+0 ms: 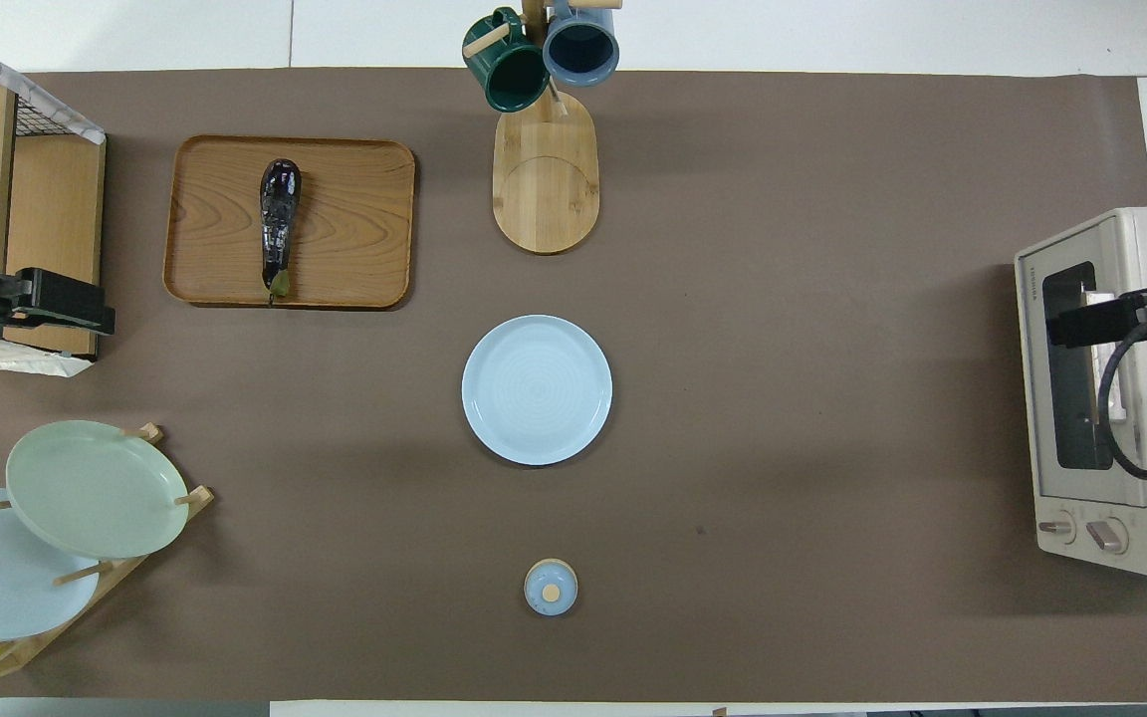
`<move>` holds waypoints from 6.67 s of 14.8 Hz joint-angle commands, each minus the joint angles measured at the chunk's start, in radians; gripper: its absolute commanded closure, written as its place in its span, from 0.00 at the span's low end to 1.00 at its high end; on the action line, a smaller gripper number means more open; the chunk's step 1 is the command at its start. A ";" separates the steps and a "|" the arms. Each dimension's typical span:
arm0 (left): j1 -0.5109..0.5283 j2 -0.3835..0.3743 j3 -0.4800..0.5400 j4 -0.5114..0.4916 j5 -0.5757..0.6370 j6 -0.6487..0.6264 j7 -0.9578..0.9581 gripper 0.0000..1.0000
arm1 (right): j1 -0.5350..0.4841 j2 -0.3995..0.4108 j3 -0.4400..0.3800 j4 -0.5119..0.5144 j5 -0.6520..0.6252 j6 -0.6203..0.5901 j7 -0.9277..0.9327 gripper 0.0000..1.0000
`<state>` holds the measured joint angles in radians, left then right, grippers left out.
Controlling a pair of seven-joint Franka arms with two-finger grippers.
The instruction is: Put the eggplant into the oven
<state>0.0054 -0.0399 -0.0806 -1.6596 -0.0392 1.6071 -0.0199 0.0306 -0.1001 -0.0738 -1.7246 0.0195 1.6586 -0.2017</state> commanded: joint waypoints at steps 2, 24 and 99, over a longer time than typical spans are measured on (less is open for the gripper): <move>-0.015 0.118 -0.002 -0.006 -0.005 0.135 -0.009 0.00 | -0.014 -0.033 0.006 -0.114 0.007 0.175 -0.001 0.00; -0.077 0.566 -0.002 0.009 0.096 0.646 0.077 0.11 | -0.072 0.082 0.012 -0.256 -0.267 0.190 0.076 1.00; -0.104 0.087 0.002 -0.074 0.038 0.185 -0.111 0.00 | 0.749 0.776 0.039 0.493 -0.058 0.328 0.884 0.00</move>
<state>-0.1128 0.0706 -0.0708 -1.7335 -0.0214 1.8343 -0.1554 0.7783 0.5302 -0.0339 -1.4291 -0.0134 2.0320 0.6506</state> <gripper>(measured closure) 0.000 0.000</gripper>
